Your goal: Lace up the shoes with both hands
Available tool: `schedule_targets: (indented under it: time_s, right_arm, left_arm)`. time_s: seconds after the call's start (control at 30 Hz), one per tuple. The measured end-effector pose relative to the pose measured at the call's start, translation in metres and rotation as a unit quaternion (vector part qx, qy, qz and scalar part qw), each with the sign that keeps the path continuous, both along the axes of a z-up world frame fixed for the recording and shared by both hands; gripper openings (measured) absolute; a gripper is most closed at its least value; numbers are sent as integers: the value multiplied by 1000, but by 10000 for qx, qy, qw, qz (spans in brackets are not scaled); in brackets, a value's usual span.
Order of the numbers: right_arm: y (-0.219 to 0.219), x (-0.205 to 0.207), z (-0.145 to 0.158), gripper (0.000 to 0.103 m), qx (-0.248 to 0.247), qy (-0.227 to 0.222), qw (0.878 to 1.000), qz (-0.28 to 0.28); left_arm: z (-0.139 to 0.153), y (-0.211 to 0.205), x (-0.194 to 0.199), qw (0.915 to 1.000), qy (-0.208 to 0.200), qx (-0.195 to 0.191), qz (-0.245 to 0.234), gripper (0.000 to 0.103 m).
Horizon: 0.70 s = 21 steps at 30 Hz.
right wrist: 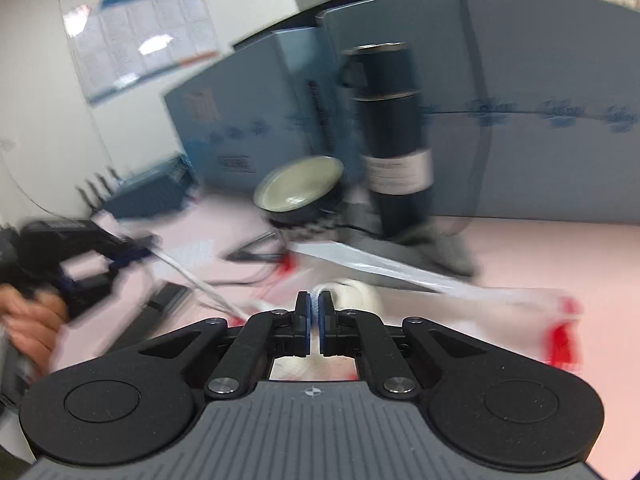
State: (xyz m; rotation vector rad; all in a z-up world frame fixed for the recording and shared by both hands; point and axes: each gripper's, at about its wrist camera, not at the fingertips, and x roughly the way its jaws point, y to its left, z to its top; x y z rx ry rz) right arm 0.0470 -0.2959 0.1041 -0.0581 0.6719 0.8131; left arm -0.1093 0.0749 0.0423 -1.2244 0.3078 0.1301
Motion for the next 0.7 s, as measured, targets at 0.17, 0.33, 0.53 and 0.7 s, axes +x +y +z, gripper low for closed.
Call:
schedule_targets:
  time_s: [0.17, 0.33, 0.53, 0.7]
  right_arm:
    - [-23, 4, -12, 15, -532, 164, 9970, -543]
    - [-18, -36, 8, 46, 491, 79, 9971, 581]
    - [25, -61, 6, 54, 581, 356, 9846, 1608]
    - [40, -71, 2, 55, 403, 473, 9805, 1865]
  left_arm:
    - [1, 9, -3, 9999, -44, -23, 99, 7]
    - [2, 16, -5, 9998, -90, -50, 147, 7]
    - [-7, 19, -3, 9987, -1, -500, 92, 7]
    - [-12, 37, -10, 9962, 116, -787, 361, 24]
